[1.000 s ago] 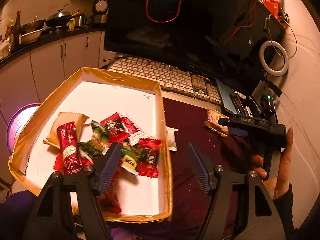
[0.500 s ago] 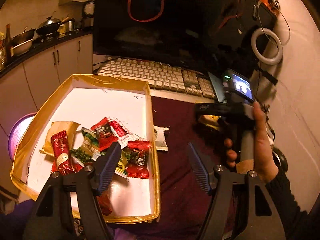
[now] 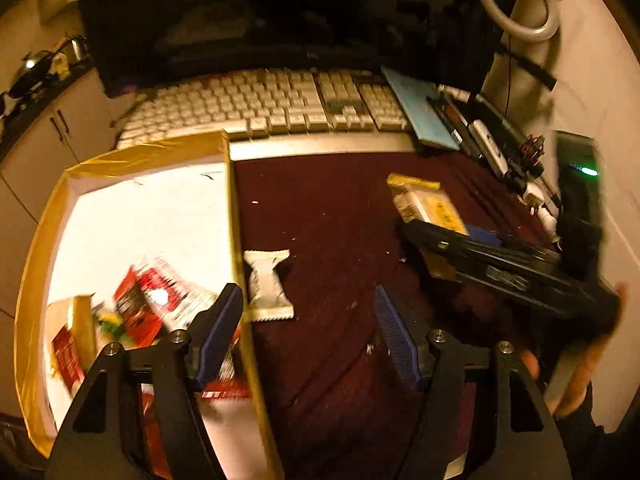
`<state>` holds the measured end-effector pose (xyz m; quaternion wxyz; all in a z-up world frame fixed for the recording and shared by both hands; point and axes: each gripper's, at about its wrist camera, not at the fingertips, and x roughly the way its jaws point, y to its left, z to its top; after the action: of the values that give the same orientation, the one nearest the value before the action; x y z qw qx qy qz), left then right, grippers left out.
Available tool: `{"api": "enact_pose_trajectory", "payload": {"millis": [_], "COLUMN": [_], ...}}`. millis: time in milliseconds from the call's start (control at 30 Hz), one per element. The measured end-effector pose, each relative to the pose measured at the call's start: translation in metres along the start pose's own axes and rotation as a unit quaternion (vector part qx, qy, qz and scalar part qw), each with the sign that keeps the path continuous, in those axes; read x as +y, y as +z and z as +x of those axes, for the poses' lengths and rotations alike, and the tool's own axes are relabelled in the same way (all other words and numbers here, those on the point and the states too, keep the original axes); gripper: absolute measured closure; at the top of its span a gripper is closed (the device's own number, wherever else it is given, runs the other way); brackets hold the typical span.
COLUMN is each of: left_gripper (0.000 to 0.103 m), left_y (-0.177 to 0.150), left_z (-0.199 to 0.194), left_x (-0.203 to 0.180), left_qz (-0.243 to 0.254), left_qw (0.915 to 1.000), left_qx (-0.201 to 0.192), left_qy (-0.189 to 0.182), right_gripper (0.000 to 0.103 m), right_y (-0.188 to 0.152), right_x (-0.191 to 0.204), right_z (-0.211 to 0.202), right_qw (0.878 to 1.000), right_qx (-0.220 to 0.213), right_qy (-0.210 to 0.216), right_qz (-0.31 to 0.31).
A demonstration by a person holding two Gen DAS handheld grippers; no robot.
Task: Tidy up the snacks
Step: 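Move both grippers back to the table and grasp the large biscuit pack with the right gripper, then grasp the white wrapped snack with the left gripper while the right gripper holds the biscuit pack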
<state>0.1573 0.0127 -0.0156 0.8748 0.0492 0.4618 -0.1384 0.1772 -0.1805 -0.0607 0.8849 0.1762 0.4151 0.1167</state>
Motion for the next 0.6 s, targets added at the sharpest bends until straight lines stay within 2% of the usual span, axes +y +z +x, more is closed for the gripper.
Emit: {"api": "enact_pose_trajectory", "payload": {"millis": [133,200,300,367,600], "left_gripper": [0.05,0.052,0.058,0.065,0.068], "left_y": [0.011,0.015,0.018,0.022,0.021], "left_z": [0.024,0.035,0.047,0.052,0.059], "left_x": [0.0,0.002,0.002,0.0,-0.003], "left_qz": [-0.003,-0.015,-0.012,-0.006,-0.007], "left_qw": [0.9992,0.9983,0.9969,0.9951,0.9884], "left_qx": [0.04,0.057,0.076,0.089,0.123], "left_qy": [-0.004,-0.001,0.017,0.043,0.089], "right_gripper": [0.033,0.033,0.033,0.033,0.033], "right_y": [0.0,0.0,0.001,-0.001,-0.002], "right_x": [-0.002,-0.004,-0.008,-0.009,-0.01], "right_z": [-0.011,-0.009,-0.01,-0.012,-0.015], "right_qw": [0.999,0.999,0.999,0.998,0.997], "right_qx": [-0.035,-0.031,-0.028,-0.03,-0.04], "right_qy": [0.014,0.023,0.043,0.047,0.059], "right_qz": [0.001,0.009,0.013,0.011,0.011]}}
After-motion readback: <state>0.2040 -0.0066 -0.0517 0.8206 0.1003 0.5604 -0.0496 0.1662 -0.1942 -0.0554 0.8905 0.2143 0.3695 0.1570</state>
